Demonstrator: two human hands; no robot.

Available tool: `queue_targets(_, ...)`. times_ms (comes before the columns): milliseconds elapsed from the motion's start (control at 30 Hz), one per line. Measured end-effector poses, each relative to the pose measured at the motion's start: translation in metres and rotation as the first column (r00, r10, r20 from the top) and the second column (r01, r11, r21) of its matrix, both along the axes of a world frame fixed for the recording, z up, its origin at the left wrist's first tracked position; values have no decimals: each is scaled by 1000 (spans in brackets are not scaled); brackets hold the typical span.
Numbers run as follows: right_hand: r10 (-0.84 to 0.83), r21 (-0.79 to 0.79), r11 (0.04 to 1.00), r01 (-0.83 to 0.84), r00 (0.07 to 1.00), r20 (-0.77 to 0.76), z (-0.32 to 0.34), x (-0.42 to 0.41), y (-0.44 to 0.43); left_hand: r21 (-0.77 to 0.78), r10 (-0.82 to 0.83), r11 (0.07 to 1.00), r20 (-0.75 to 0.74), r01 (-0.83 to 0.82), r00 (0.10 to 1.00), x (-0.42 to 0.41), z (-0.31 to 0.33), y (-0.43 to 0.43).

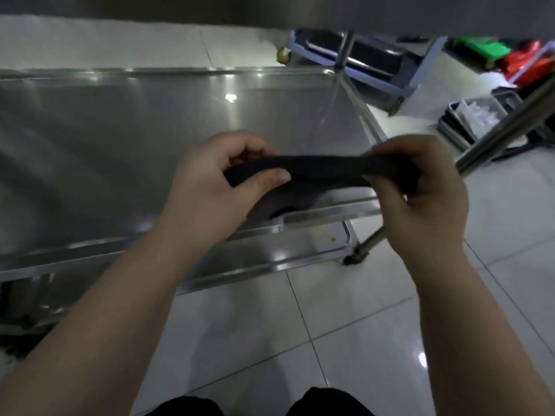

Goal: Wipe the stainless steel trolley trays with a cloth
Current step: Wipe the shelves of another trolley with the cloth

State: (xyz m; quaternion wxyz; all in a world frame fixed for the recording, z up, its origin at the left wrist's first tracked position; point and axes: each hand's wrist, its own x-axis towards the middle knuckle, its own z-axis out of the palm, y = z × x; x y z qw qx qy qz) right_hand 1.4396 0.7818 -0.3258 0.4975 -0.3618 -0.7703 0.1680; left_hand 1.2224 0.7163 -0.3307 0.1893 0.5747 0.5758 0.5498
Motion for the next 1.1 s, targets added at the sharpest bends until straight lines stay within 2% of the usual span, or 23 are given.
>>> queue_targets(67, -2, -61, 998, 4, 1000, 27, -21, 34, -19, -83, -110, 990, 11, 111, 994, 25, -24, -15)
queue_targets(167, 34, -237, 972, -5, 992, 119, -78, 74, -35, -346, -248, 900, 94, 265, 964, 61, -92, -27)
queue_targets(267, 5, -516, 848, 122, 971, 239, -156, 94, -39, -610, -276, 744, 93, 274, 957, 92, -185, -29)
queue_targets(333, 40, -610, 767, 200, 933, 357, -201, 93, -29, -740, -261, 628, 92, 241, 961, 108, -238, -24)
queue_targets(367, 64, -617, 755, 222, 911, 406, -216, 90, -18, -765, -223, 605, 105, 222, 969, 114, -259, -18)
queue_targets(433, 75, -522, 820, 234, 861, 503, -233, 75, 18, -753, -71, 638, 148, 159, 986, 122, -288, 9)
queue_targets(500, 6, -299, 923, 241, 770, 637, -242, 53, 65, -718, 98, 693, 175, 59, 980, 122, -306, 47)
queue_targets(567, -84, -155, 943, 294, 663, 744, -258, 28, 108, -721, 173, 692, 112, -40, 979, 113, -323, 83)
queue_targets(633, -28, -232, 903, 363, 587, 809, -286, 5, 130, -720, 178, 663, -115, -206, 977, 96, -341, 101)
queue_targets(667, 43, -319, 873, 368, 594, 803, -304, -4, 134, -683, 147, 672, -254, -285, 956, 84, -352, 103)
queue_targets(733, 184, -465, 813, 349, 605, 775, -346, -12, 131, -592, -6, 718, -532, -367, 847, 59, -372, 99)
queue_targets(800, 251, -511, 783, 353, 574, 780, -382, -10, 122, -553, -131, 733, -687, -396, 715, 35, -388, 96)
queue_targets(900, 176, -401, 833, 381, 505, 845, -416, -5, 112, -512, -198, 731, -791, -451, 579, 6, -404, 102)
queue_targets(967, 140, -362, 851, 380, 501, 854, -420, -5, 111, -495, -209, 722, -822, -483, 529, -5, -408, 103)
queue_targets(1100, 189, -421, 840, 343, 542, 819, -420, 11, 143, -507, -172, 707, -800, -493, 575, -10, -420, 101)
